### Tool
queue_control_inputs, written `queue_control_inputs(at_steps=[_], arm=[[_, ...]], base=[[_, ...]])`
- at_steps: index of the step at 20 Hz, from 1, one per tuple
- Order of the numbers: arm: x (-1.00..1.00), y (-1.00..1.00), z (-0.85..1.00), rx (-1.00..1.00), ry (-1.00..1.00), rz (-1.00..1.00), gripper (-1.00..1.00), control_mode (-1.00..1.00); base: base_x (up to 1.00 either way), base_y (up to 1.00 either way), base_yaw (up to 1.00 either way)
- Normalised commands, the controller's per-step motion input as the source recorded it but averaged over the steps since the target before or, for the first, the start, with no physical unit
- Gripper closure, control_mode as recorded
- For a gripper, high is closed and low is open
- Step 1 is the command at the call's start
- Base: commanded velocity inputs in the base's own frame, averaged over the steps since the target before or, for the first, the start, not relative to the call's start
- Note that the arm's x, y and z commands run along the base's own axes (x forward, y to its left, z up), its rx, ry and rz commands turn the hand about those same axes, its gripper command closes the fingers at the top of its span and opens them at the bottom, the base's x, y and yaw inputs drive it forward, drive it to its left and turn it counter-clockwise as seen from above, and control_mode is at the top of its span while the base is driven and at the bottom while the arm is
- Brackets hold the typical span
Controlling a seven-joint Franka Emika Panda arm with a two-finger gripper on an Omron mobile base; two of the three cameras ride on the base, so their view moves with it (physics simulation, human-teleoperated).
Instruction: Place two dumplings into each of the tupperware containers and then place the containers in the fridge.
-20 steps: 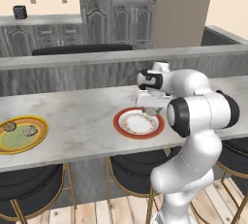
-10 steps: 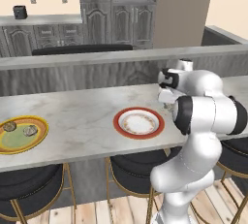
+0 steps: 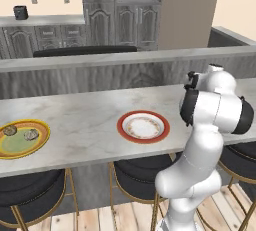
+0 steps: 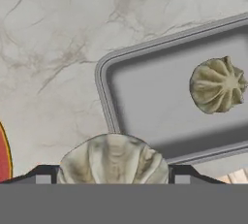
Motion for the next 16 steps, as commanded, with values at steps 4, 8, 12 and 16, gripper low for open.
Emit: queue_control_inputs(at_steps=[4, 8, 12, 16], arm=[[-0.25, -1.00, -0.45, 0.00, -0.15, 0.00, 1.00, -1.00], [0.07, -0.67, -0.12, 0.02, -0.20, 0.02, 1.00, -1.00], [0.06, -0.23, -0.22, 0.01, -0.16, 0.03, 1.00, -1.00], [0.04, 0.06, -0.40, -0.04, 0.00, 0.00, 1.00, -1.00]], base=[[0.00, 0.00, 0.00], [0.00, 0.00, 0.00], [0.00, 0.00, 0.00], [0.00, 0.00, 0.00]])
